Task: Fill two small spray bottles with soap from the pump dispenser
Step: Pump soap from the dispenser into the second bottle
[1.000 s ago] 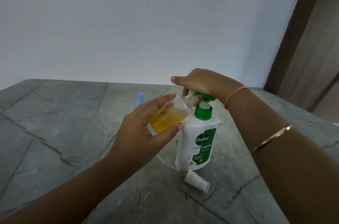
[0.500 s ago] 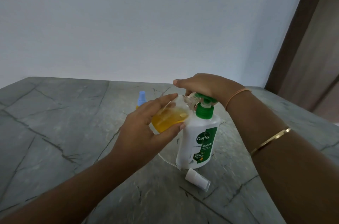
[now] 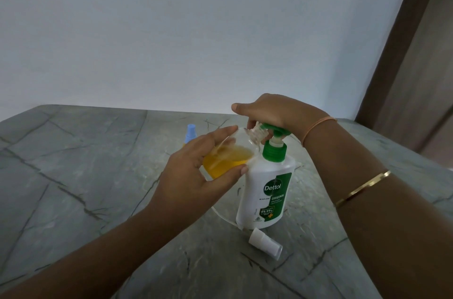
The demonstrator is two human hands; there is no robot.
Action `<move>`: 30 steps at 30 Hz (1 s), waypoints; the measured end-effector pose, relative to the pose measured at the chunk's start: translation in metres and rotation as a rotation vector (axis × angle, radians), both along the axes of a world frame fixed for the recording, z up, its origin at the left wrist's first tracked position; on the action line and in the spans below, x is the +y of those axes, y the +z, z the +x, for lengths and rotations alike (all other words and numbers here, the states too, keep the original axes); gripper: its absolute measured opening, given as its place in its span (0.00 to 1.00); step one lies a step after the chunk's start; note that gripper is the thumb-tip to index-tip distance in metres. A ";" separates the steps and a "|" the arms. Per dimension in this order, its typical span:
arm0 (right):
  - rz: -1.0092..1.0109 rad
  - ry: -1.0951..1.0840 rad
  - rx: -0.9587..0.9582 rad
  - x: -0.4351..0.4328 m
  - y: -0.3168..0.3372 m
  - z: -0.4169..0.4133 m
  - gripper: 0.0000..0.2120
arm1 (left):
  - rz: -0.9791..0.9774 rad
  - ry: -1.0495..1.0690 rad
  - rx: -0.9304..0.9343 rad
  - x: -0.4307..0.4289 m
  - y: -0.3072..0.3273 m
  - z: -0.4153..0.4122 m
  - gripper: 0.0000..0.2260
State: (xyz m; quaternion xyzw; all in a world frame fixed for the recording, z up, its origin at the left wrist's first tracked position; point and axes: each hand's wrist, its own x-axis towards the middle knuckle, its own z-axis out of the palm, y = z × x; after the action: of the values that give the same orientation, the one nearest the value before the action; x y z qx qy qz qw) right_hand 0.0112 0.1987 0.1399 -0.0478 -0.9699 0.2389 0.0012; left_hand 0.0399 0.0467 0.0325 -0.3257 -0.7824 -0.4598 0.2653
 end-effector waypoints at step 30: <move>-0.012 0.008 0.006 0.001 -0.004 0.003 0.23 | 0.017 -0.026 0.020 0.003 -0.003 0.000 0.22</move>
State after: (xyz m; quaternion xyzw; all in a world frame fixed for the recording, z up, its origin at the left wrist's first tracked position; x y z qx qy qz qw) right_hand 0.0146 0.1999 0.1355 -0.0433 -0.9686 0.2447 0.0026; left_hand 0.0398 0.0496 0.0290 -0.3380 -0.7716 -0.4665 0.2699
